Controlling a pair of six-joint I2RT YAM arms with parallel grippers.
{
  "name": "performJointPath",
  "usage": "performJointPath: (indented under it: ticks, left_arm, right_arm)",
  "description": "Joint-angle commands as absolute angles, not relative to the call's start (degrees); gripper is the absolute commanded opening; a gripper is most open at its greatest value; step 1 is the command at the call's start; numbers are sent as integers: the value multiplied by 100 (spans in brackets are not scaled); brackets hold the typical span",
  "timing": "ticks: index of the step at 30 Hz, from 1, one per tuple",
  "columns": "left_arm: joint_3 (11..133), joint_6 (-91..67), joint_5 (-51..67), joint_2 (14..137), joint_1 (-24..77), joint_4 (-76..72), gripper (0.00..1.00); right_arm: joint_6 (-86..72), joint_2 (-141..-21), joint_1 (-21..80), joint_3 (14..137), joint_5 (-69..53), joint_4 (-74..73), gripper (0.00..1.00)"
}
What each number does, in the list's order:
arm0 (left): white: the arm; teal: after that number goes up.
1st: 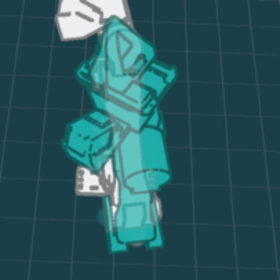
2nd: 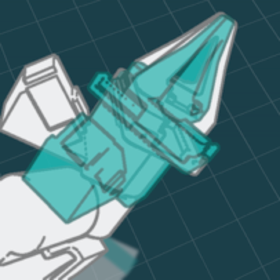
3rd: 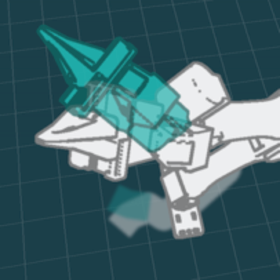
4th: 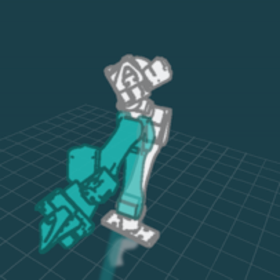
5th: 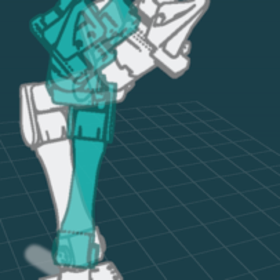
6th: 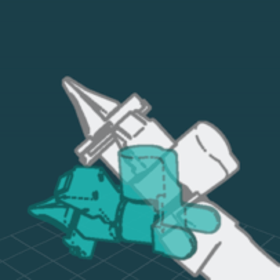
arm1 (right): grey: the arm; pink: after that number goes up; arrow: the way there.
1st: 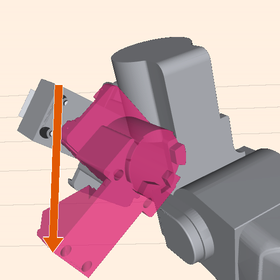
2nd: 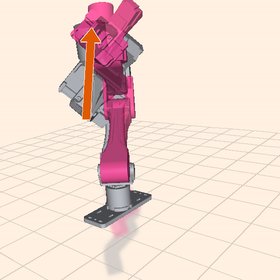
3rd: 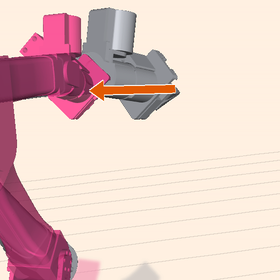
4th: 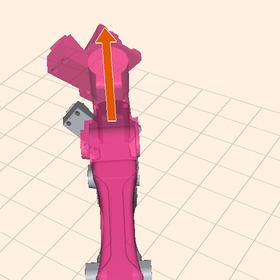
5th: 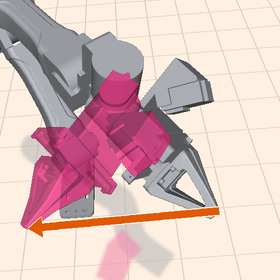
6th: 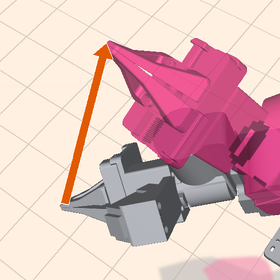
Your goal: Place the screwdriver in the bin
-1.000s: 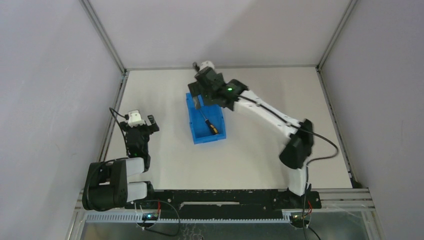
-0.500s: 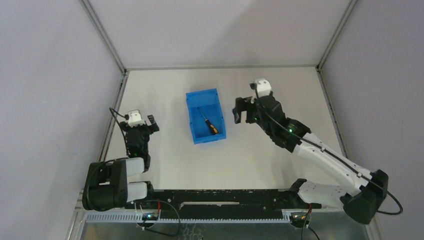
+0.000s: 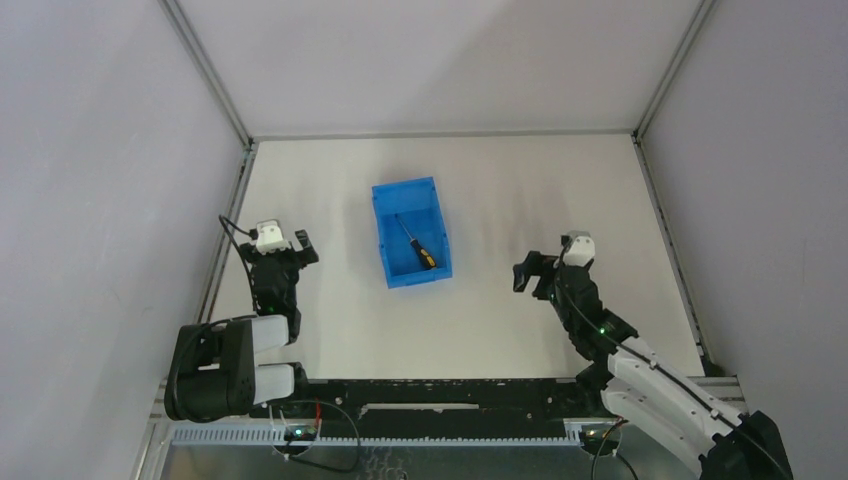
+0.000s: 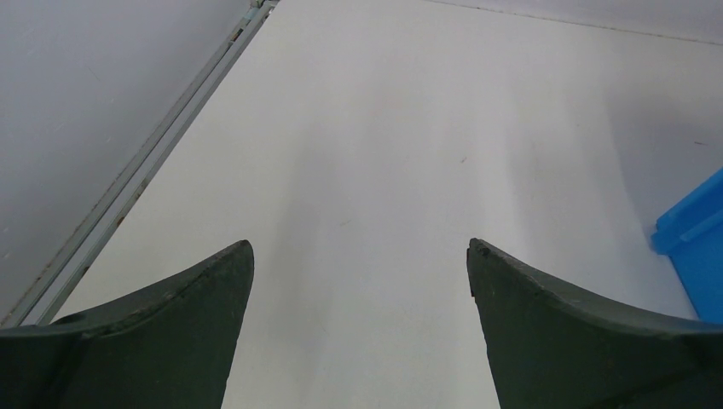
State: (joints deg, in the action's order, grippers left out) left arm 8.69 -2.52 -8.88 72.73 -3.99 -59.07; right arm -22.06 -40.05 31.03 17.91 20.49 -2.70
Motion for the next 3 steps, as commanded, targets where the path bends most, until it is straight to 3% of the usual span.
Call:
performJointPath:
  ticks: [1, 3]
  left_arm:
    - [1081, -156, -946, 7208, -382, -6091, 100]
    - [1081, -159, -948, 7211, -378, -6091, 100]
  right_arm:
    - [-2686, -3751, 2988, 1479, 2113, 504, 100]
    - [-2695, -3685, 2947, 1447, 2122, 476, 100]
